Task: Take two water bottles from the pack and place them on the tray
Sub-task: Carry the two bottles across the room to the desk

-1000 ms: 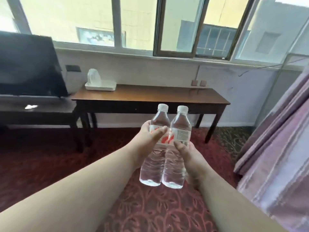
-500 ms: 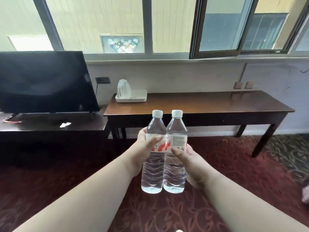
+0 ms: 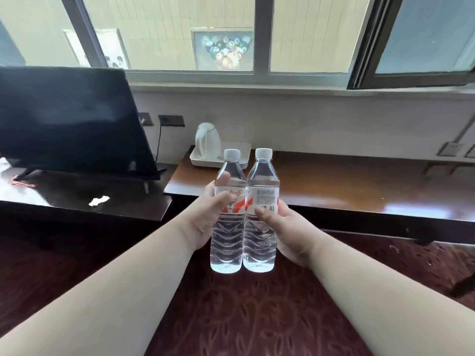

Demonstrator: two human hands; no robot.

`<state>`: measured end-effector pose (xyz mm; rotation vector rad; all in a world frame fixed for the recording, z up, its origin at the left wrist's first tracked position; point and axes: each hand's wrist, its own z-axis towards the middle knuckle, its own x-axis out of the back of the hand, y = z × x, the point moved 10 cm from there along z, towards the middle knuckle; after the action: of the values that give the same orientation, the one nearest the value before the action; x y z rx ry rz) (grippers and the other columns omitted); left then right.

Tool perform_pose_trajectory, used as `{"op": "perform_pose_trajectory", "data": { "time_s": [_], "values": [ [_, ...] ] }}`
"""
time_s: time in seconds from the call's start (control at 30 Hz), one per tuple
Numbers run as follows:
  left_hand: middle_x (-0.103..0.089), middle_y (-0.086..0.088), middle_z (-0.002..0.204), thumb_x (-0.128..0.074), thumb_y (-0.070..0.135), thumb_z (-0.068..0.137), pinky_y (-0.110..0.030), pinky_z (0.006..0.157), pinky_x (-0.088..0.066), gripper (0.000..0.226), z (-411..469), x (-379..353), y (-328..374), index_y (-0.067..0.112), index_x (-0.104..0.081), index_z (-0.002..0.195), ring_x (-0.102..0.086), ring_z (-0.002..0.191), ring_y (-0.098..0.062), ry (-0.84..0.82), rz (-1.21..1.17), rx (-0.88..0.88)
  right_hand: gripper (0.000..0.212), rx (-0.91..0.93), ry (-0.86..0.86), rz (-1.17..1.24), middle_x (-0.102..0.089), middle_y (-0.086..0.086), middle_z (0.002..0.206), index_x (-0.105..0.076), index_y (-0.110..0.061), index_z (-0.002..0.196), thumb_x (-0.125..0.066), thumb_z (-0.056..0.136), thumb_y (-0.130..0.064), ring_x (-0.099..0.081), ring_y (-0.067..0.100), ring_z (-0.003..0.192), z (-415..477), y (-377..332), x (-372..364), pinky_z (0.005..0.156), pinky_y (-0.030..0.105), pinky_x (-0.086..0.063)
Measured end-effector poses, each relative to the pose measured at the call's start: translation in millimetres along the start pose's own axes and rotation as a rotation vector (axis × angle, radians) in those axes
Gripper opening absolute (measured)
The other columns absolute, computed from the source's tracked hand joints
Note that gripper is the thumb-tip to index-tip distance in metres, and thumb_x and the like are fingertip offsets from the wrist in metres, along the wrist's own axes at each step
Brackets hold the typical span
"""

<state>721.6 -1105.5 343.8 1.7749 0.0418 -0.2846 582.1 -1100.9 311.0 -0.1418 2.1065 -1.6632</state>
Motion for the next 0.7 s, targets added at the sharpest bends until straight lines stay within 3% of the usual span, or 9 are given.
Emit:
{"op": "perform_pose_trajectory", "data": {
  "time_s": [0.23, 0.33, 0.47, 0.53, 0.6, 0.63, 0.7],
  "values": [
    [-0.059, -0.026, 0.132, -0.066, 0.016, 0.077, -0.063, 0.101, -0.048, 0.072, 112, 44, 16, 0.018, -0.039, 0.144, -0.060, 0.121, -0.043, 0.045, -0.021, -0.020, 0.106, 0.005, 0.015, -0.107, -0.068, 0.011, 0.138, -0.039, -0.017, 0.151, -0.087, 0.063, -0.053, -0.064, 0.031, 0.128, 115, -23, 21, 0.115, 0.059, -0.041],
    [-0.059, -0.028, 0.132, -0.062, 0.017, 0.076, -0.062, 0.099, -0.049, 0.066, 167, 72, 24, 0.015, -0.044, 0.140, -0.062, 0.119, -0.041, 0.068, -0.001, -0.025, 0.091, 0.000, 0.010, -0.076, -0.068, 0.013, 0.139, -0.039, -0.016, 0.151, -0.083, 0.076, -0.041, -0.065, 0.032, 0.127, 172, -25, 28, 0.114, 0.059, -0.042],
    [-0.071, -0.017, 0.117, -0.055, 0.012, 0.080, -0.052, 0.099, -0.052, 0.047, 251, 104, 37, 0.029, -0.065, 0.123, -0.065, 0.111, -0.037, -0.040, 0.003, -0.060, 0.070, -0.010, 0.050, -0.054, -0.068, 0.019, 0.137, -0.047, -0.011, 0.147, -0.077, 0.085, -0.025, -0.065, 0.038, 0.126, 257, -30, 36, 0.112, 0.063, -0.042],
    [-0.071, -0.020, 0.119, -0.057, 0.009, 0.083, -0.052, 0.097, -0.054, 0.047, 294, 120, 42, 0.021, -0.060, 0.127, -0.066, 0.111, -0.039, -0.127, 0.016, -0.038, 0.053, 0.009, 0.078, -0.075, -0.069, 0.021, 0.134, -0.056, -0.007, 0.140, -0.071, 0.090, -0.016, -0.066, 0.037, 0.125, 298, -36, 43, 0.112, 0.059, -0.044],
    [-0.075, -0.014, 0.115, -0.065, 0.008, 0.083, -0.041, 0.089, -0.059, 0.042, 332, 140, 45, 0.024, -0.060, 0.122, -0.069, 0.109, -0.032, -0.162, 0.078, -0.009, 0.038, 0.004, 0.066, -0.116, -0.075, 0.014, 0.128, -0.068, -0.014, 0.127, -0.073, 0.089, -0.014, -0.069, 0.030, 0.122, 334, -39, 47, 0.110, 0.049, -0.049],
    [-0.077, -0.010, 0.110, -0.068, 0.008, 0.083, -0.033, 0.083, -0.060, 0.038, 349, 149, 46, 0.028, -0.063, 0.115, -0.071, 0.105, -0.027, -0.186, 0.127, -0.002, 0.035, -0.008, 0.058, -0.124, -0.076, 0.011, 0.126, -0.071, -0.019, 0.123, -0.074, 0.089, -0.012, -0.070, 0.026, 0.121, 350, -37, 51, 0.107, 0.044, -0.053],
    [-0.078, -0.007, 0.108, -0.074, 0.011, 0.081, -0.025, 0.077, -0.057, 0.039, 380, 164, 43, 0.031, -0.065, 0.113, -0.072, 0.098, -0.019, -0.228, 0.244, 0.028, 0.052, -0.026, 0.108, -0.147, -0.072, 0.014, 0.132, -0.061, -0.020, 0.136, -0.075, 0.087, -0.007, -0.067, 0.028, 0.125, 380, -30, 69, 0.106, 0.044, -0.053]
  ]
}}
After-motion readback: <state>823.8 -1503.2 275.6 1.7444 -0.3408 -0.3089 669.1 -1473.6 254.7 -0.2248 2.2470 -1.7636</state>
